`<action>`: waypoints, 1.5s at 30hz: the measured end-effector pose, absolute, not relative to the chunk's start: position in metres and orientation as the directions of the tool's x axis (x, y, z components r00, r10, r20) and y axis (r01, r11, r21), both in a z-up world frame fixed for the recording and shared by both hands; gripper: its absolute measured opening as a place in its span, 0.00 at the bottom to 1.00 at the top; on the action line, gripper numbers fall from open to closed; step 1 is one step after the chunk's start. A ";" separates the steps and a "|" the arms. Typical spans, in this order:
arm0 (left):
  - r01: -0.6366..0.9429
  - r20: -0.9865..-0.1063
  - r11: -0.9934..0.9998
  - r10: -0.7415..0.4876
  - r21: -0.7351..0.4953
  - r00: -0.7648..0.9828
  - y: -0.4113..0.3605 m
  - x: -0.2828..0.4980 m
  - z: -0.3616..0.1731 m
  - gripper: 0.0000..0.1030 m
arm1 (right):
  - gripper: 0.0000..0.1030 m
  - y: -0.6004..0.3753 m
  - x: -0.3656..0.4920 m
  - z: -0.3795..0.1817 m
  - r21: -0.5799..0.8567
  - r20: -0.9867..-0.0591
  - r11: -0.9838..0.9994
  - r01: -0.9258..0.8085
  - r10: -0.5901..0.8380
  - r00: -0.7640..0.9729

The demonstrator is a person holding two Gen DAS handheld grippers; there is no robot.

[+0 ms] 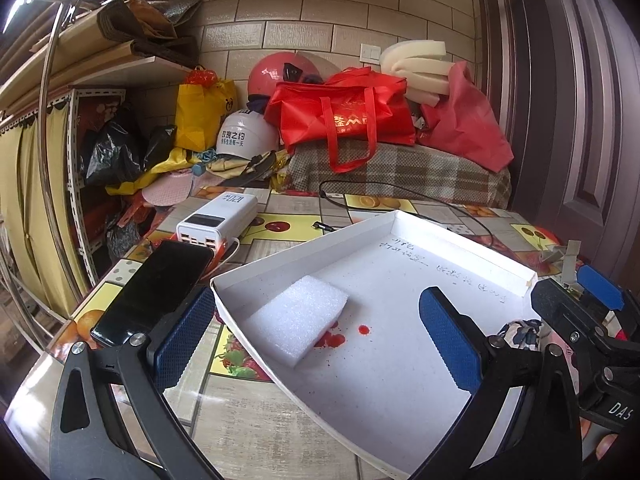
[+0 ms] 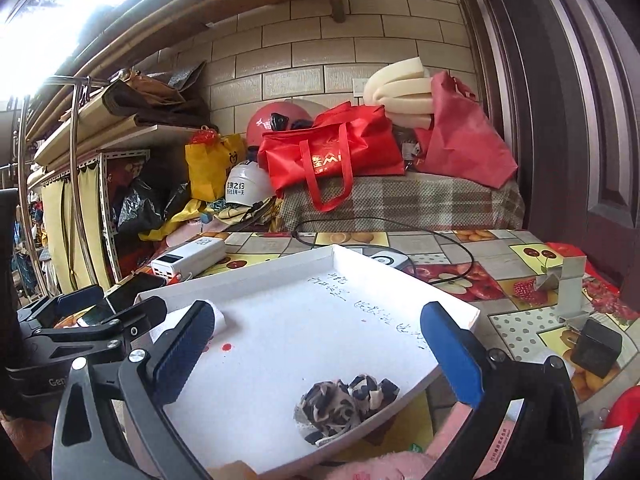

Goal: Organize soft objects
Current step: 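Grasp the braided rope knot with the left tool while the right tool grasps the white sock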

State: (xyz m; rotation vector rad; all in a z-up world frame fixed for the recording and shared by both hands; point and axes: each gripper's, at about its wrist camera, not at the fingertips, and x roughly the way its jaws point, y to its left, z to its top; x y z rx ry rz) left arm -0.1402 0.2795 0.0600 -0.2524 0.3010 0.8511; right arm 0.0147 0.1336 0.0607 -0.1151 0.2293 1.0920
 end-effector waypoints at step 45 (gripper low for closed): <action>-0.292 -0.775 0.956 0.203 0.025 0.598 0.139 -0.125 0.001 0.78 | 0.70 -0.035 0.119 0.008 0.018 -0.728 0.414 -0.910 0.630 0.272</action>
